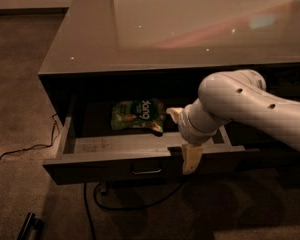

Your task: Open top drawer

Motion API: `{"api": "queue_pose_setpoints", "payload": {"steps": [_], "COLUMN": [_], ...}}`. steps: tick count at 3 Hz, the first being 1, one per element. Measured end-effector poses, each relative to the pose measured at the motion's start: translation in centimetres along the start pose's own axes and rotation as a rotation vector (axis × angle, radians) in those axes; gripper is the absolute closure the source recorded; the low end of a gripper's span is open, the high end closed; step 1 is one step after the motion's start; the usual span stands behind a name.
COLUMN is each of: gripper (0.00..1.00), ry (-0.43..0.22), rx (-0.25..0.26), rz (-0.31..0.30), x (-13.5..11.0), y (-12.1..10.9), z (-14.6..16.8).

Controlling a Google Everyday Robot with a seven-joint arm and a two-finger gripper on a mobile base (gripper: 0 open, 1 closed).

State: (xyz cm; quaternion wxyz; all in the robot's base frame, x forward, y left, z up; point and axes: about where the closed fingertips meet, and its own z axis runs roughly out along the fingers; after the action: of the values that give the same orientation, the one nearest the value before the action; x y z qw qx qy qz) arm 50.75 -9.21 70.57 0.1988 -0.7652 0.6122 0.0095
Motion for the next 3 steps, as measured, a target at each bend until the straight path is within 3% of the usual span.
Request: {"api": "queue_pose_setpoints", "payload": {"steps": [2, 3], "gripper": [0.42, 0.65], "ry": [0.04, 0.041], "rx": [0.07, 0.067], "rz": [-0.034, -0.029], "x": [-0.4, 0.3], "y": [-4.1, -5.2], "z": [-2.0, -1.3]}}
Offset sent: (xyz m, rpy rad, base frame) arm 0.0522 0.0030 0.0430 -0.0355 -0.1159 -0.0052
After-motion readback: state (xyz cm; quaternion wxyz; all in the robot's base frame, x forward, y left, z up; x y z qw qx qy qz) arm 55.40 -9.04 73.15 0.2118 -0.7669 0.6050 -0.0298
